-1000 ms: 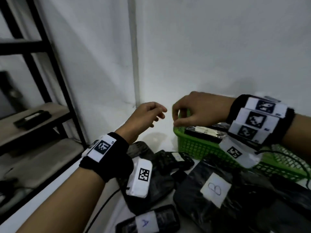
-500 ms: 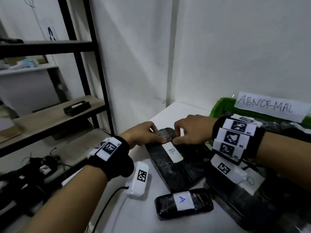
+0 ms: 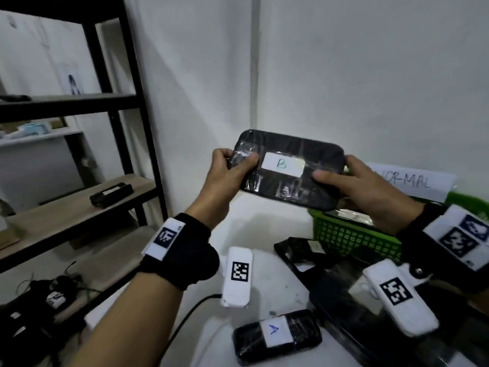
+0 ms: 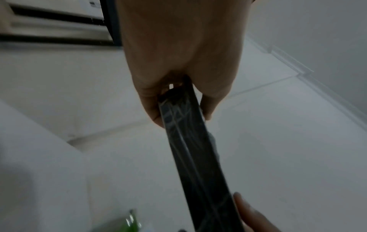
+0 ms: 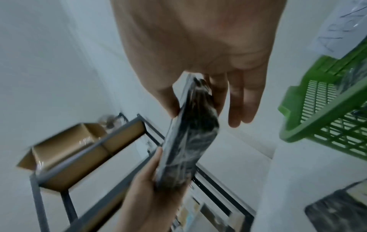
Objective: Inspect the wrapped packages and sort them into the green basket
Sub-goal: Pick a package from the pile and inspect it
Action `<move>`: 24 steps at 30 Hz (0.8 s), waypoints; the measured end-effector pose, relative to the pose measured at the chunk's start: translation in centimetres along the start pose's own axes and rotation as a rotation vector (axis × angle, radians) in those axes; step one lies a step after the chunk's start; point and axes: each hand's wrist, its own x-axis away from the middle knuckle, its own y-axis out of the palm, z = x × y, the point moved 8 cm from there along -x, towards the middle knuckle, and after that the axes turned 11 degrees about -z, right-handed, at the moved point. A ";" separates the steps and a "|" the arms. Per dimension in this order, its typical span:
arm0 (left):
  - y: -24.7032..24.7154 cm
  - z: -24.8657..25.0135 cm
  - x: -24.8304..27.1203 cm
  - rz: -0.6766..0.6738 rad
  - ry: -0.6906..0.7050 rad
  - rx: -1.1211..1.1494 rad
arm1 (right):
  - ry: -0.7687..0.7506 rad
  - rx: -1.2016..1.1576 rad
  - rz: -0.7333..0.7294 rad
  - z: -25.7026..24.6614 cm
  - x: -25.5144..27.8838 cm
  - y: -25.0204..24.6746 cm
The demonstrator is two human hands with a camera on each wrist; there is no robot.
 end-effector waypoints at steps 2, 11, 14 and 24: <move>4.5 0.0 -0.4 -0.085 0.027 0.072 | -0.049 -0.179 0.110 -0.3 2.0 -3.1; 24.4 -0.6 1.8 -0.694 0.030 0.106 | -0.144 -0.196 0.555 -0.1 16.7 -16.3; 27.5 -1.2 3.0 -0.814 -0.021 0.174 | -0.154 -0.156 0.594 0.7 19.4 -17.8; 23.6 -2.9 1.7 -0.540 -0.005 0.079 | -0.144 -0.133 0.565 4.2 14.6 -16.9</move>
